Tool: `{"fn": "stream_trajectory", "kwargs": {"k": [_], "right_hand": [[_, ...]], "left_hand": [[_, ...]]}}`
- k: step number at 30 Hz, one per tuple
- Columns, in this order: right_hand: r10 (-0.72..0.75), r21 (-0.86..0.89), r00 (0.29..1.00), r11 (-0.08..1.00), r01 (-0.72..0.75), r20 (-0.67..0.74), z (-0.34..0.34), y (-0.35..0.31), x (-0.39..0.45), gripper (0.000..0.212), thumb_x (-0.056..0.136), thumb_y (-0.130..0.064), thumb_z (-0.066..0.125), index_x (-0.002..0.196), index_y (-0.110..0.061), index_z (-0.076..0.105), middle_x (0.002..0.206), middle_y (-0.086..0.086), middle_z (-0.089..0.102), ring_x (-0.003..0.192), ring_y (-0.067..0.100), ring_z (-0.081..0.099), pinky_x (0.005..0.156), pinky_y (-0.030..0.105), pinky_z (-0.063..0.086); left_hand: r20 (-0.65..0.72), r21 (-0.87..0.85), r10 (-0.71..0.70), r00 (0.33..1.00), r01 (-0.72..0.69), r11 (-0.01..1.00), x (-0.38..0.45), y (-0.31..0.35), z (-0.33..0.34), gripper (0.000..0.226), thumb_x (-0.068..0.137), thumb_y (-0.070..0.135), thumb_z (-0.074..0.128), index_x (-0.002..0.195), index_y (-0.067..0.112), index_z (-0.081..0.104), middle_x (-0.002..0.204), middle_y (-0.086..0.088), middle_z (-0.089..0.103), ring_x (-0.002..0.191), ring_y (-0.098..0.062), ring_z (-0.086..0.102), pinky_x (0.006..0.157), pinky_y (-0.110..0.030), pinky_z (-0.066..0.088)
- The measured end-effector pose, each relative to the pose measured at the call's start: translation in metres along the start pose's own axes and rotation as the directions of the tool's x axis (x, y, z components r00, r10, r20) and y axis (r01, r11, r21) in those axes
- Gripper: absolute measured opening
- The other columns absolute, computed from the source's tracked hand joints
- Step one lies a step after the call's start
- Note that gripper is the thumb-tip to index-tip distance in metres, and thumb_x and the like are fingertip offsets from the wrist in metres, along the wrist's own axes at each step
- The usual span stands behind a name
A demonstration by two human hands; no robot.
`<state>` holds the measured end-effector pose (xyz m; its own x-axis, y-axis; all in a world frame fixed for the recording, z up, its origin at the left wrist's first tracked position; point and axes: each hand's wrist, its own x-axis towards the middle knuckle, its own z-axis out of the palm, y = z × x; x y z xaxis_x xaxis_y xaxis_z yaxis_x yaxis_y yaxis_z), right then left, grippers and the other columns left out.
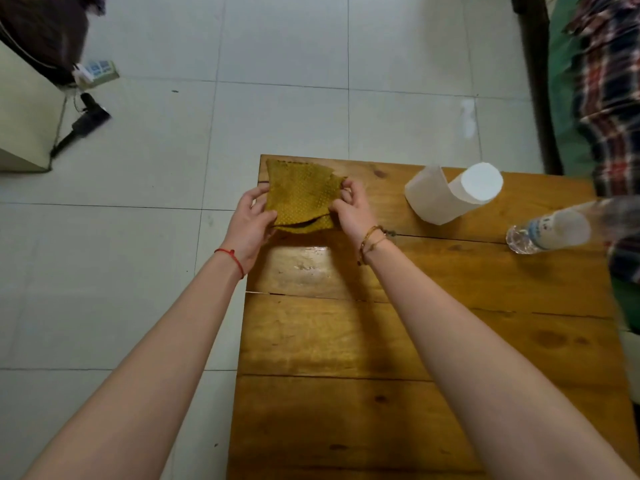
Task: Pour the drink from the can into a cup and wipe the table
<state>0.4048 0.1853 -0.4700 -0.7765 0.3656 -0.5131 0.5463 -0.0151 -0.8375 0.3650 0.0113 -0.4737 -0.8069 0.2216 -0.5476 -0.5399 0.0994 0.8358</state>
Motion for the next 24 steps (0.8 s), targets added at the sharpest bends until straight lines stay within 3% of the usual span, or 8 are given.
{"fn": "stream_trajectory", "kwargs": {"k": [2, 4, 6, 10, 13, 15, 20, 24], "right_hand": [[-0.019, -0.046, 0.999, 0.999, 0.018, -0.027, 0.003, 0.011, 0.012, 0.034, 0.082, -0.003, 0.050, 0.103, -0.030, 0.047, 0.122, -0.002, 0.058, 0.110, 0.018, 0.059, 0.088, 0.041, 0.053], [-0.034, -0.089, 0.998, 0.996, 0.029, -0.053, 0.003, 0.023, 0.015, 0.035, 0.079, -0.001, 0.053, 0.094, -0.033, 0.051, 0.106, -0.009, 0.061, 0.108, 0.021, 0.061, 0.092, 0.050, 0.052], [-0.029, -0.126, 0.997, 0.992, 0.021, -0.066, 0.004, 0.034, 0.014, 0.033, 0.080, 0.002, 0.055, 0.095, -0.028, 0.052, 0.096, -0.015, 0.057, 0.103, 0.018, 0.061, 0.092, 0.048, 0.052], [-0.015, -0.143, 0.998, 0.990, 0.005, -0.067, 0.003, 0.049, 0.009, 0.033, 0.082, -0.001, 0.056, 0.109, -0.020, 0.052, 0.110, -0.002, 0.057, 0.113, 0.018, 0.057, 0.100, 0.044, 0.048], [-0.005, -0.193, 0.998, 0.981, -0.009, -0.069, 0.000, 0.049, 0.004, 0.038, 0.086, -0.004, 0.055, 0.123, -0.010, 0.053, 0.113, 0.003, 0.057, 0.100, 0.018, 0.056, 0.099, 0.042, 0.047], [-0.017, -0.262, 0.997, 0.965, -0.002, -0.073, -0.003, 0.049, -0.007, 0.041, 0.088, -0.008, 0.054, 0.129, -0.007, 0.051, 0.117, 0.007, 0.059, 0.097, 0.020, 0.057, 0.099, 0.042, 0.047], [-0.173, -0.622, 0.984, 0.776, 0.106, -0.047, -0.029, 0.060, -0.047, 0.045, 0.095, -0.023, 0.050, 0.138, -0.010, 0.047, 0.135, 0.009, 0.056, 0.127, 0.029, 0.046, 0.109, 0.040, 0.034], [-0.173, -0.726, 0.985, 0.679, 0.111, -0.011, -0.061, 0.061, -0.099, 0.050, 0.097, -0.032, 0.045, 0.145, -0.021, 0.040, 0.149, 0.002, 0.043, 0.140, 0.027, 0.029, 0.113, 0.043, 0.029]], "left_hand": [[-0.032, 0.046, 0.019, 0.999, -0.017, 0.999, 0.012, -0.008, -0.002, 0.048, 0.094, -0.006, 0.047, 0.132, 0.024, 0.047, 0.147, -0.009, 0.048, 0.113, -0.017, 0.059, 0.083, -0.028, 0.053], [-0.069, 0.124, 0.044, 0.997, -0.035, 0.992, 0.016, -0.016, -0.002, 0.048, 0.093, -0.006, 0.049, 0.132, 0.022, 0.048, 0.145, -0.008, 0.049, 0.126, -0.021, 0.055, 0.099, -0.035, 0.050], [-0.100, 0.227, 0.070, 0.993, -0.046, 0.973, 0.015, -0.023, -0.001, 0.049, 0.093, -0.004, 0.052, 0.134, 0.020, 0.046, 0.141, -0.006, 0.053, 0.120, -0.020, 0.058, 0.100, -0.035, 0.049], [-0.136, 0.369, 0.132, 0.982, -0.074, 0.927, 0.010, -0.032, -0.004, 0.056, 0.091, -0.002, 0.058, 0.140, 0.021, 0.043, 0.135, -0.002, 0.057, 0.100, -0.010, 0.062, 0.096, -0.028, 0.050], [-0.157, 0.496, 0.174, 0.972, -0.074, 0.865, 0.001, -0.032, -0.005, 0.056, 0.092, 0.002, 0.058, 0.142, 0.023, 0.044, 0.128, 0.008, 0.053, 0.087, 0.004, 0.055, 0.090, -0.022, 0.046], [-0.169, 0.560, 0.221, 0.961, -0.091, 0.823, -0.006, -0.033, -0.006, 0.053, 0.092, 0.003, 0.057, 0.141, 0.022, 0.047, 0.129, 0.008, 0.056, 0.085, 0.002, 0.055, 0.091, -0.024, 0.048], [-0.034, 0.730, 0.330, 0.944, -0.202, 0.653, -0.039, -0.039, -0.008, 0.051, 0.093, 0.013, 0.058, 0.142, 0.019, 0.045, 0.139, -0.002, 0.053, 0.125, -0.022, 0.050, 0.108, -0.039, 0.041], [0.066, 0.782, 0.362, 0.930, -0.273, 0.560, -0.089, -0.035, -0.005, 0.055, 0.093, 0.018, 0.057, 0.145, 0.022, 0.039, 0.144, -0.002, 0.048, 0.134, -0.023, 0.041, 0.112, -0.044, 0.035]]}}
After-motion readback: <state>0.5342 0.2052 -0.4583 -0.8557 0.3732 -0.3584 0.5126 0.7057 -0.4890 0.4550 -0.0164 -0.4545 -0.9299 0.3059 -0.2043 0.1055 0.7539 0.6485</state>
